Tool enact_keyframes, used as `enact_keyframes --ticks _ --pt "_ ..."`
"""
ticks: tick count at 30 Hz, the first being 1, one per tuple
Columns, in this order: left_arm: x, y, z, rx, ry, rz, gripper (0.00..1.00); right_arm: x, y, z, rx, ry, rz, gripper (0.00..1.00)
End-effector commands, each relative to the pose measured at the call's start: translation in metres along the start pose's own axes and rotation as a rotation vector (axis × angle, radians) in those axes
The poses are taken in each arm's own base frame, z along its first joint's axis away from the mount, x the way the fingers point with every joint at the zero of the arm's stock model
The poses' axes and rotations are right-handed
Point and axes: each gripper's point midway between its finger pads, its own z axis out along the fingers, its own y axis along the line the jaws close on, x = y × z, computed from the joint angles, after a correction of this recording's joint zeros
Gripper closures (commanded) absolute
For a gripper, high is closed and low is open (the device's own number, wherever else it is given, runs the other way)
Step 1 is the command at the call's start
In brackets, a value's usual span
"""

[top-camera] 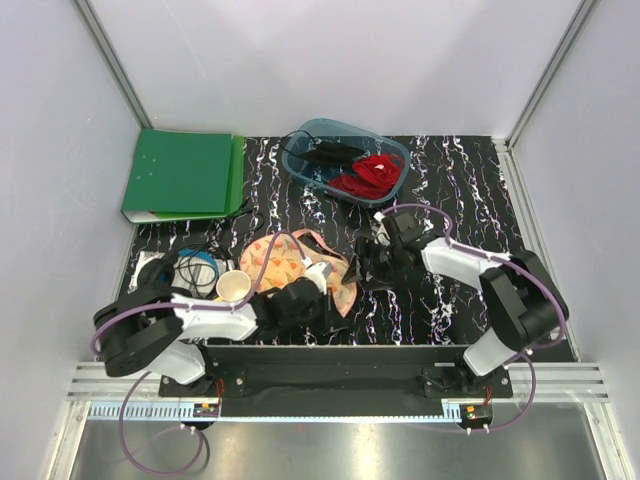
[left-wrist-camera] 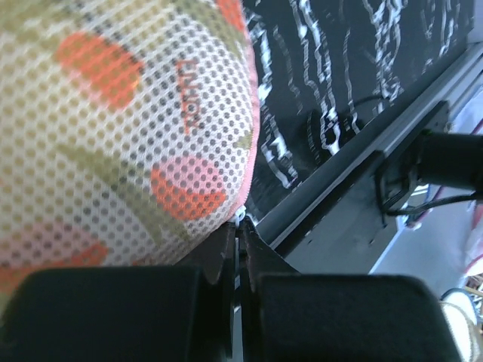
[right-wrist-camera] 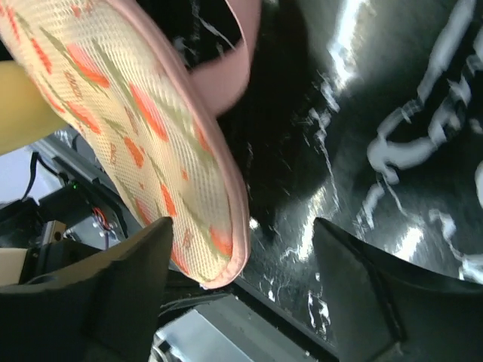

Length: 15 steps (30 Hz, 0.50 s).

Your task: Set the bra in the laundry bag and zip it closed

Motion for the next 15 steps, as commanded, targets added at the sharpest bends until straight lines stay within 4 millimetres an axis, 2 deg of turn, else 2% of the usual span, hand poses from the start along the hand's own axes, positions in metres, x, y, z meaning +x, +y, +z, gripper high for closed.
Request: enact_keyframes --ticks 1,2,3,4,5,7,9,10,12,13,15 --pt "-0.027 -0.049 0.011 0.146 -0.054 0.005 1.00 0.010 0.001 -0.034 0.039 -0.080 0.036 0.14" --pt "-0.028 -0.052 0.012 0.151 -0.056 0.007 1.00 0.020 -0.006 -0.035 0.050 -0.080 0.074 0.01" --pt "-0.028 -0.052 0.014 0.150 -0.049 0.010 1.00 0.024 -0.005 -0.037 0.035 -0.089 0.091 0.00" --pt "-0.028 -0.053 0.014 0.155 -0.048 0.011 1.00 0.020 0.007 -0.045 -0.027 -0.138 0.075 0.00" --pt "-0.028 -0.054 0.014 0.158 -0.048 0.011 1.00 0.036 0.003 -0.042 -0.057 -0.112 0.137 0.01" --pt "-0.027 -0.054 0.015 0.157 -0.045 0.011 1.00 0.043 0.009 -0.043 -0.136 -0.151 0.140 0.00" --pt "-0.027 -0.053 0.015 0.156 -0.044 0.009 1.00 0.047 0.013 -0.040 -0.168 -0.173 0.173 0.00" --pt "-0.026 -0.053 0.014 0.157 -0.043 0.008 1.00 0.046 0.021 -0.039 -0.199 -0.189 0.149 0.00" --pt "-0.026 -0.053 0.014 0.158 -0.043 0.002 1.00 0.049 0.019 -0.032 -0.189 -0.201 0.178 0.00" --pt "-0.026 -0.053 0.013 0.161 -0.042 0.004 1.00 0.049 0.025 -0.029 -0.209 -0.216 0.168 0.00" --pt "-0.027 -0.055 0.012 0.164 -0.045 0.001 1.00 0.047 0.019 -0.024 -0.207 -0.254 0.213 0.06"
